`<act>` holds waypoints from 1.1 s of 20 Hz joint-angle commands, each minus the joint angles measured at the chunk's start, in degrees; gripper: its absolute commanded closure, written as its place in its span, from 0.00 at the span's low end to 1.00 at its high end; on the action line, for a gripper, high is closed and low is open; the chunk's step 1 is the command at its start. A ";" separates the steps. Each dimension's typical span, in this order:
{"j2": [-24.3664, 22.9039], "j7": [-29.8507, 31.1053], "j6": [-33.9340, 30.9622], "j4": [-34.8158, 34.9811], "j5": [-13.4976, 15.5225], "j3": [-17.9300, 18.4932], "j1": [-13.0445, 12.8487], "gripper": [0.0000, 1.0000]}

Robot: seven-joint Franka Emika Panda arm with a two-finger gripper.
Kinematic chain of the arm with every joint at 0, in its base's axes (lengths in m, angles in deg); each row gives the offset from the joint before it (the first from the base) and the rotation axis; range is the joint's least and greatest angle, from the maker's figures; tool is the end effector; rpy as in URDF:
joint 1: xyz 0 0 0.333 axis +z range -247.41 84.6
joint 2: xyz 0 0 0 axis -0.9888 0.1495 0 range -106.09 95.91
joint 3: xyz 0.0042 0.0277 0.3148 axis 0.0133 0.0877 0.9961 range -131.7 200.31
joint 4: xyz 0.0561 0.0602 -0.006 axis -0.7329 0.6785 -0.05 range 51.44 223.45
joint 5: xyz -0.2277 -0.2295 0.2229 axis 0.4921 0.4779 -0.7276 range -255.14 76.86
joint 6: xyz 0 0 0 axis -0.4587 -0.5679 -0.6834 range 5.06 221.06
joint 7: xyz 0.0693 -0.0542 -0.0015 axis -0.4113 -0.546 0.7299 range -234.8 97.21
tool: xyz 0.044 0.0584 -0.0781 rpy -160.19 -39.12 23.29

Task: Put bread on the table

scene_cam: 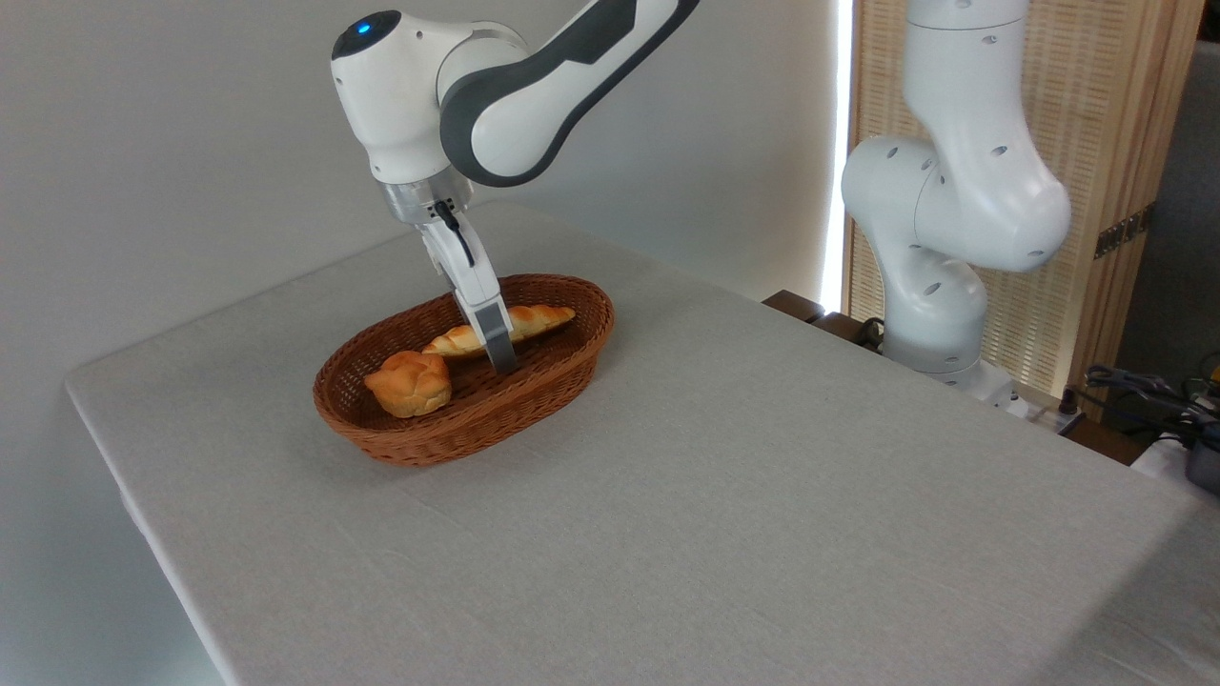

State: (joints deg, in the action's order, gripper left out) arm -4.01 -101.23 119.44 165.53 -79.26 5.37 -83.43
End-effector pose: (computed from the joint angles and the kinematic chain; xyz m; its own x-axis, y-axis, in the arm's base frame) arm 0.4587 -0.2869 0.4193 0.5142 -0.8577 -0.0026 -0.8417 -0.5053 0.1902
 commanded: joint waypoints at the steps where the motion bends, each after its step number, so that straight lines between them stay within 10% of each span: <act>1: -0.11 0.27 0.88 0.92 0.23 -0.07 0.09 0.51; 9: -0.02 -0.09 0.70 0.83 -1.44 -0.07 0.09 0.77; 22: -0.90 -4.74 -9.74 -4.34 -1.62 1.25 0.53 0.79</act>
State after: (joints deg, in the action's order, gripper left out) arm -4.35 -103.36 115.74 164.27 -79.91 5.48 -83.25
